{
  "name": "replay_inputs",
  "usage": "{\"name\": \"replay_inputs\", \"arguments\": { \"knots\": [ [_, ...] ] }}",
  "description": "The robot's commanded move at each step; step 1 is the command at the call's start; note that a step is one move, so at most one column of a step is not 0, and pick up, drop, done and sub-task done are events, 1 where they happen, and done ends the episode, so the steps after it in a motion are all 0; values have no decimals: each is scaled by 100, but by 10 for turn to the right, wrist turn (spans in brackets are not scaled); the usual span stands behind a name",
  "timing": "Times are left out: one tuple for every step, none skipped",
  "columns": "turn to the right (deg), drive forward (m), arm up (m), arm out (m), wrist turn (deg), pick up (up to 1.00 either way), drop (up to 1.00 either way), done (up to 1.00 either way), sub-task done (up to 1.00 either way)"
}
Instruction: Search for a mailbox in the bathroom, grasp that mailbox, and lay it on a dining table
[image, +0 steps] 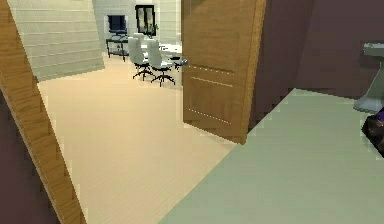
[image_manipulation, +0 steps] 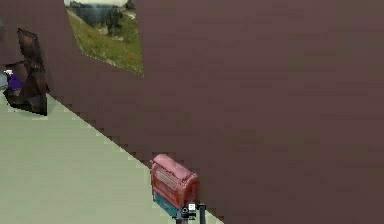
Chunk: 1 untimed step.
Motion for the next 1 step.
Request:
{"name": "replay_inputs", "arguments": {
  "knots": [
    [0, 0, 0, 0, 450, 0, 0, 0, 0]
  ]
}}
